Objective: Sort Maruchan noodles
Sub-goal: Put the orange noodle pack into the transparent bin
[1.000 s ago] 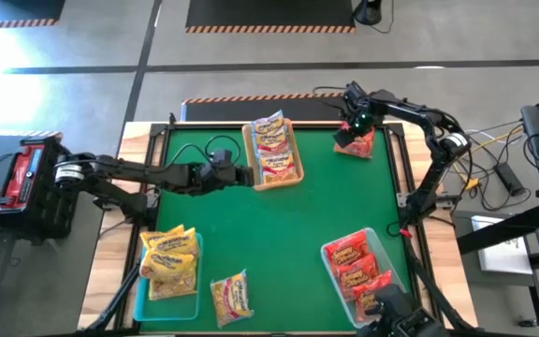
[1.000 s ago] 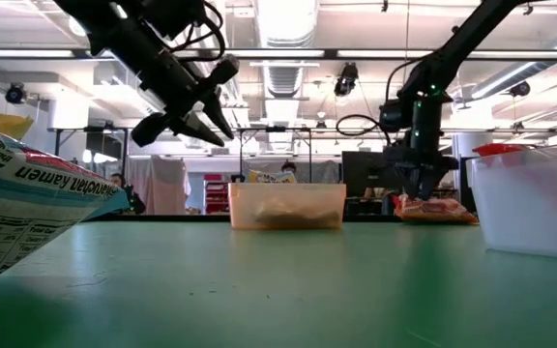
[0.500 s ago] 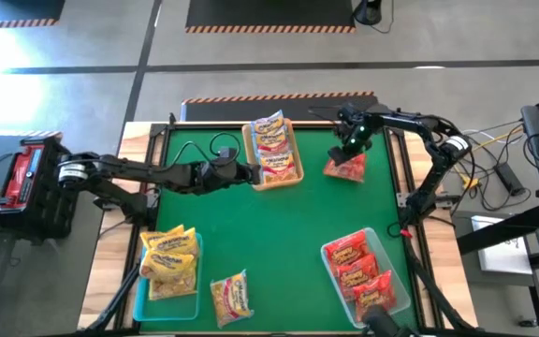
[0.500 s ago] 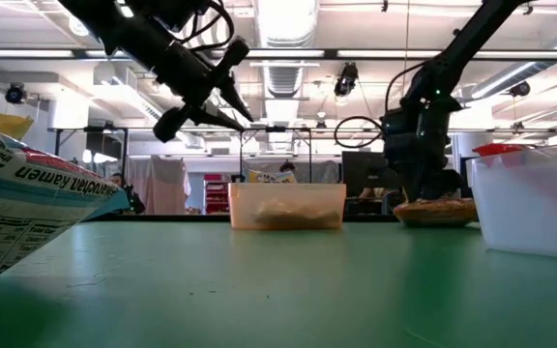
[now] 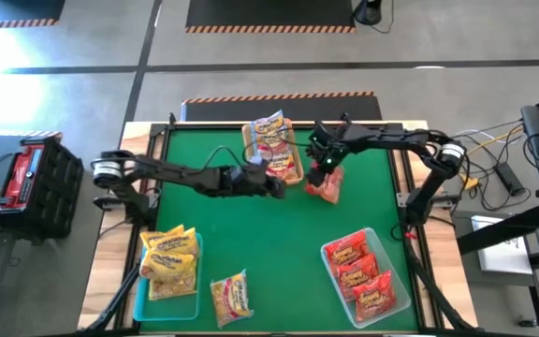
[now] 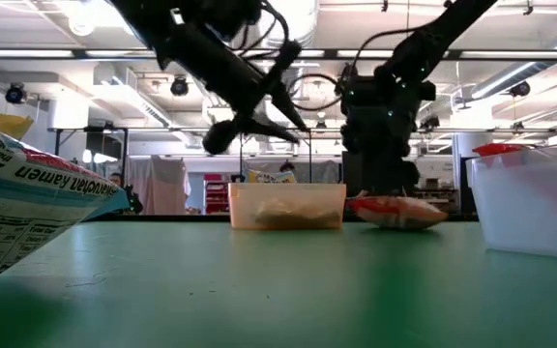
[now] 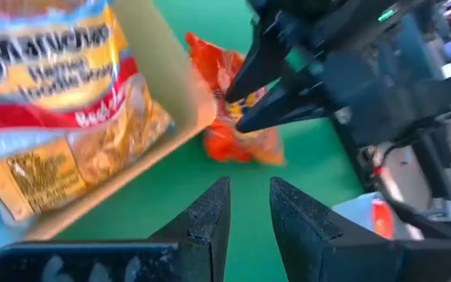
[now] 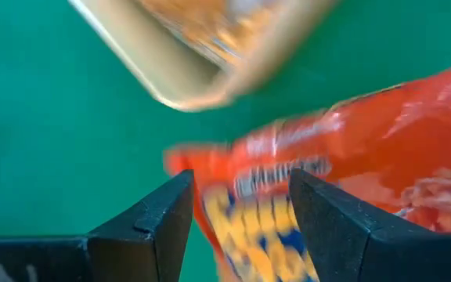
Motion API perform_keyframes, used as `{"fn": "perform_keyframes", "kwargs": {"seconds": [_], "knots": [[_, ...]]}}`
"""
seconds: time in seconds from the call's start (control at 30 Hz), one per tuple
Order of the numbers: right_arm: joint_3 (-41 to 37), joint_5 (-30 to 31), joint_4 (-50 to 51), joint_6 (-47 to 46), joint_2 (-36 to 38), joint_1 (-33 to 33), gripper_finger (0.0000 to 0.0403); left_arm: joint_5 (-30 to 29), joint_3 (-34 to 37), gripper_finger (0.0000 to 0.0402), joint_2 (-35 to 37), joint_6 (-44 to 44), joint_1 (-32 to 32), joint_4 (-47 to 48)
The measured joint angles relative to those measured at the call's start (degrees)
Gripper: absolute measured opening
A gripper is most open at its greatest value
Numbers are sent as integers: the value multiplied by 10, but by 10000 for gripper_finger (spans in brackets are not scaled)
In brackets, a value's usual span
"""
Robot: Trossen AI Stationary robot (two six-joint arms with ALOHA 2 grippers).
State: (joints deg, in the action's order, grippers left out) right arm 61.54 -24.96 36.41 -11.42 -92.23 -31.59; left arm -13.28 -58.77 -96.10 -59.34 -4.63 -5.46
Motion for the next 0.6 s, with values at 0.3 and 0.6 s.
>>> {"fn": "perform_keyframes", "kwargs": {"seconds": [0.3, 0.6], "knots": [[0, -23, -33, -7, 39, 11, 201, 13, 18, 74, -55, -6, 13, -143], [0, 119, 124, 278, 84, 8, 201, 110, 18, 74, -52, 30, 11, -145]]}}
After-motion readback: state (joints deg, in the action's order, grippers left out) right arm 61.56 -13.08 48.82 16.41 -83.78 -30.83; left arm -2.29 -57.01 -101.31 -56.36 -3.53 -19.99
